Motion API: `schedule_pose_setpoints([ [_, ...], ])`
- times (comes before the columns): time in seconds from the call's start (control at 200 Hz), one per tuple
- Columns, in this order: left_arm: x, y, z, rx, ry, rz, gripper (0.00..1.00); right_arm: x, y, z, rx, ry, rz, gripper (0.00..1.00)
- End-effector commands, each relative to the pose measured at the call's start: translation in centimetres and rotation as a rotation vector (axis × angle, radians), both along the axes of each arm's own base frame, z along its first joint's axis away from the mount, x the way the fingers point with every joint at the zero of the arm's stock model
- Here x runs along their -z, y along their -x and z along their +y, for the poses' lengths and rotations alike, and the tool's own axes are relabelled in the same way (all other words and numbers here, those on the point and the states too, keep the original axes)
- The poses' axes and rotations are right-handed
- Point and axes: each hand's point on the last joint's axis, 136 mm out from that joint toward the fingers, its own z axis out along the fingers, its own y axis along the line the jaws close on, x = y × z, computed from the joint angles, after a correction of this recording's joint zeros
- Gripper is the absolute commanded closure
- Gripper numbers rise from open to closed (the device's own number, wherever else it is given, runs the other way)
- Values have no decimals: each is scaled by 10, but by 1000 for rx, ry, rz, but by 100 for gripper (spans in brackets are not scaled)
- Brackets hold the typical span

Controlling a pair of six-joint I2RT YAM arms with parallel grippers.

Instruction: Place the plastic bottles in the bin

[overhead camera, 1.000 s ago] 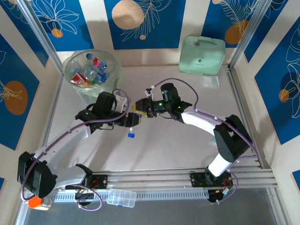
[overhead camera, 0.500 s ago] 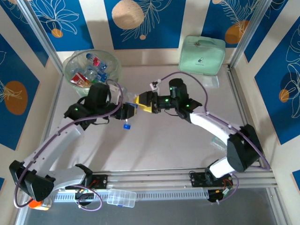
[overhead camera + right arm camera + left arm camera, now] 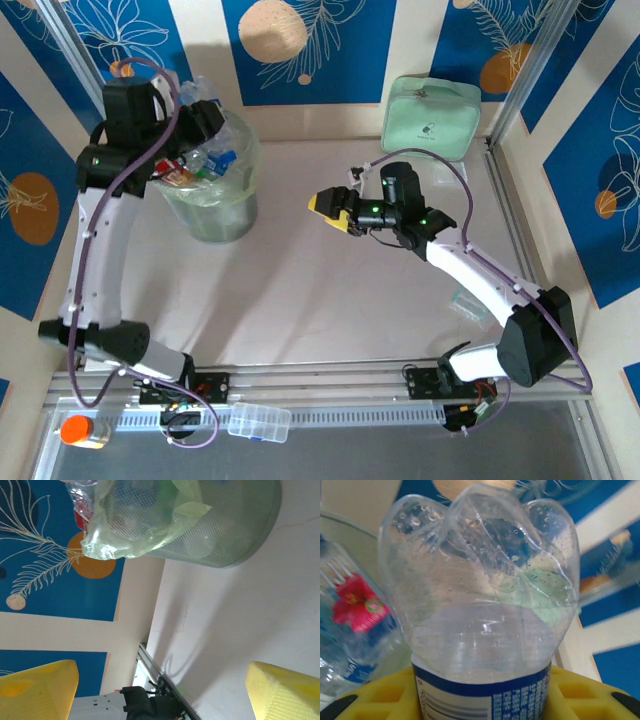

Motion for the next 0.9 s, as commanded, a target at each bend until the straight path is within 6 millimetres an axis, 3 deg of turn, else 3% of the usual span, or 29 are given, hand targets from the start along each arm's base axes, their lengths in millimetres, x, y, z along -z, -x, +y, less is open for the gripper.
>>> schedule_pose_setpoints([
  [0.0,0,-6,27,-122,116,79,68,29,9,4,-27,49,48,14],
  [0.215,14,-42,58,-156,184,106,60,67,22,17,-68,103,115,14],
  [0.335,33,-55,84,-216,232,167,59,78,26,21,-86,132,136,15],
  [0.58,61,-72,82,-181,268,238,52,83,24,24,-88,159,140,15],
  [0.895,81,-68,84,-187,266,299,39,84,22,26,-86,158,149,15],
])
